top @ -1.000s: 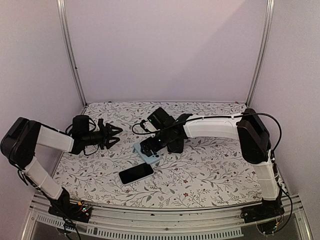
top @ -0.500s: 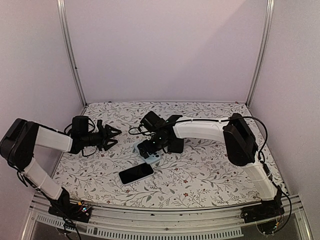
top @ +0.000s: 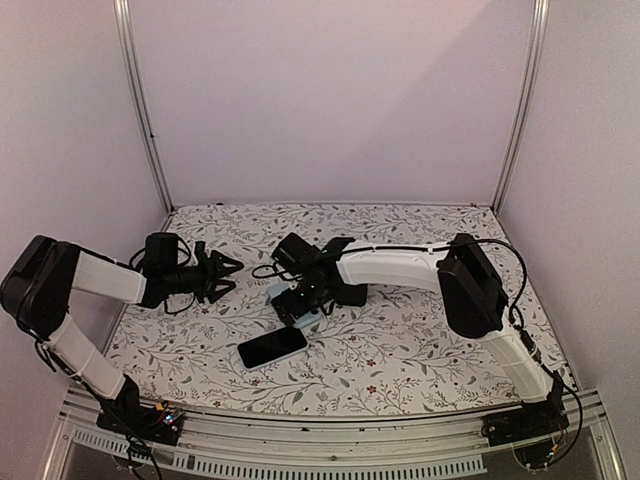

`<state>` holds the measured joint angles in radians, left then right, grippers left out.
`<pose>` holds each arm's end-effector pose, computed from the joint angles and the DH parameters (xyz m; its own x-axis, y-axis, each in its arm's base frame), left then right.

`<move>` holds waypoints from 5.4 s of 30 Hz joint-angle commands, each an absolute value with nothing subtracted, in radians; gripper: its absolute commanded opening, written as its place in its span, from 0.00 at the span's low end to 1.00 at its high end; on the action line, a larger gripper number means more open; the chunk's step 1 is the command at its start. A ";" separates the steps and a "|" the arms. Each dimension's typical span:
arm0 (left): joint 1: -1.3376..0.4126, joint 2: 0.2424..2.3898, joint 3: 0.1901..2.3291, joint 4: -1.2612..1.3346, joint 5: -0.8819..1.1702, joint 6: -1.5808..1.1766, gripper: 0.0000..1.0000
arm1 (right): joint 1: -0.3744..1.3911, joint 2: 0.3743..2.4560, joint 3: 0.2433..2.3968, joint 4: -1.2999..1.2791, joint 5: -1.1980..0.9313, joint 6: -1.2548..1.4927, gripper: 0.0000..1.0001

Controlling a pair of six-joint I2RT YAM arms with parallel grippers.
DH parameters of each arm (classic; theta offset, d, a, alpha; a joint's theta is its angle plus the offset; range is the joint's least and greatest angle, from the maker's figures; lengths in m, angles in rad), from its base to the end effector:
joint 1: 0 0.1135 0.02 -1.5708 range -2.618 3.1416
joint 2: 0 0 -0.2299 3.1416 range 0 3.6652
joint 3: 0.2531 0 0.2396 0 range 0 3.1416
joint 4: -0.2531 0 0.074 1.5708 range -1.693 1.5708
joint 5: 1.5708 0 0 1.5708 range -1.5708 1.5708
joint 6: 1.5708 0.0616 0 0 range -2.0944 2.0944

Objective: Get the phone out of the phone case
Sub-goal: Pick up the phone with the phone case at the center of the board, then pass from the right arm to the left, then pass from the left arm to the right, then pass from the right arm to the left

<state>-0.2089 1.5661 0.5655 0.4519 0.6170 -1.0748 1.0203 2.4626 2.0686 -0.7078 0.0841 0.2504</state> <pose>0.2867 -0.0972 0.1157 -0.8163 -0.5602 -0.1406 -0.1384 0.4261 -0.8940 0.2646 0.4211 0.1035 -0.6576 -0.5993 -0.4565 -0.6879 0.7247 0.0394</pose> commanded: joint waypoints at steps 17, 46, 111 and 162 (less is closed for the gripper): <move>-0.267 1.679 0.577 0.555 0.647 -1.131 0.68 | 1.030 2.455 2.077 -0.687 0.077 0.270 0.34; -0.317 1.675 0.689 0.465 0.637 -1.059 0.78 | 0.911 2.297 1.976 -0.427 -0.366 0.307 0.25; -0.358 1.538 0.737 0.319 0.492 -1.220 0.00 | 1.165 2.450 2.156 -0.594 0.597 -0.060 0.78; -0.224 1.404 0.673 0.439 0.582 -0.985 0.99 | 0.843 2.154 1.875 -0.190 -0.493 0.363 0.00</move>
<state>-0.2317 1.4178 0.6968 0.3706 0.5583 -1.0080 0.8768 2.2768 1.9347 -0.3935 -0.2638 0.2436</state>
